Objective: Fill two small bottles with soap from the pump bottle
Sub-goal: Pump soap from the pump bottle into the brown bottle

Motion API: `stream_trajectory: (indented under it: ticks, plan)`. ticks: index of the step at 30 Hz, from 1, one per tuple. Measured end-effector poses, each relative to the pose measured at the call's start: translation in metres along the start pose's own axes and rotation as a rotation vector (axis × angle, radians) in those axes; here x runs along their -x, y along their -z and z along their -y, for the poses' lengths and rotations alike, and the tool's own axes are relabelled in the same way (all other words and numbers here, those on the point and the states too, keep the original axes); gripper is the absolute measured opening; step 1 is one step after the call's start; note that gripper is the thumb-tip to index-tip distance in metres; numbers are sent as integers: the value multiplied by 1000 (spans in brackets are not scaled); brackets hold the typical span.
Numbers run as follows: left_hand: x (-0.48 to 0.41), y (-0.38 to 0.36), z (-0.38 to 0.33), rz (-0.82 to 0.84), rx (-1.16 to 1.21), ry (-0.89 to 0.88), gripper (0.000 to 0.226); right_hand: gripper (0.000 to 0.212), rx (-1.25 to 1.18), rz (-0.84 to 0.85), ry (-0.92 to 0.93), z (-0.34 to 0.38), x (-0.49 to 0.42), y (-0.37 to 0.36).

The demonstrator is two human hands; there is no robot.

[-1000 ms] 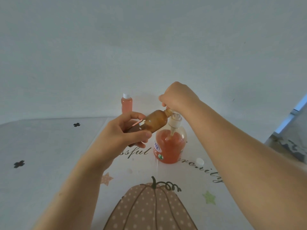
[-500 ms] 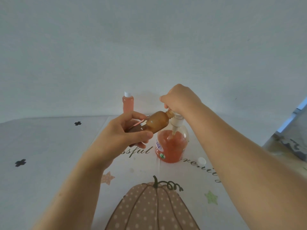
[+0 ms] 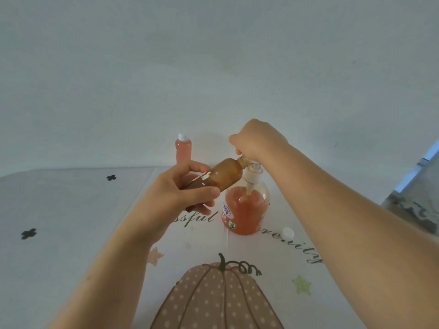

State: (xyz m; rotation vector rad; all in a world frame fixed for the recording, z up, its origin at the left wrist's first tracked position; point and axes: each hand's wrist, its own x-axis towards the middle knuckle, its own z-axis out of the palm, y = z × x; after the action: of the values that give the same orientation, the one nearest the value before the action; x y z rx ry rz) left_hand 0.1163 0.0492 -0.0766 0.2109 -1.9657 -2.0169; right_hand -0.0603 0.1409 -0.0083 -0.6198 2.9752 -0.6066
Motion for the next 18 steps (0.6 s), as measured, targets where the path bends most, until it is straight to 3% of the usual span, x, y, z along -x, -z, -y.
stream_trajectory:
  ticks: [8,15,18]
  plan:
    - [-2,3,3,18,1,57,39,24,-42,-4,2,-8,-2,-14]
    - [1,-1,0,-17,13,23,46,25,-54,-34,20,-4,4,-3]
    - [2,-4,0,-27,2,-6,38,26,-10,-22,37,-1,5,5]
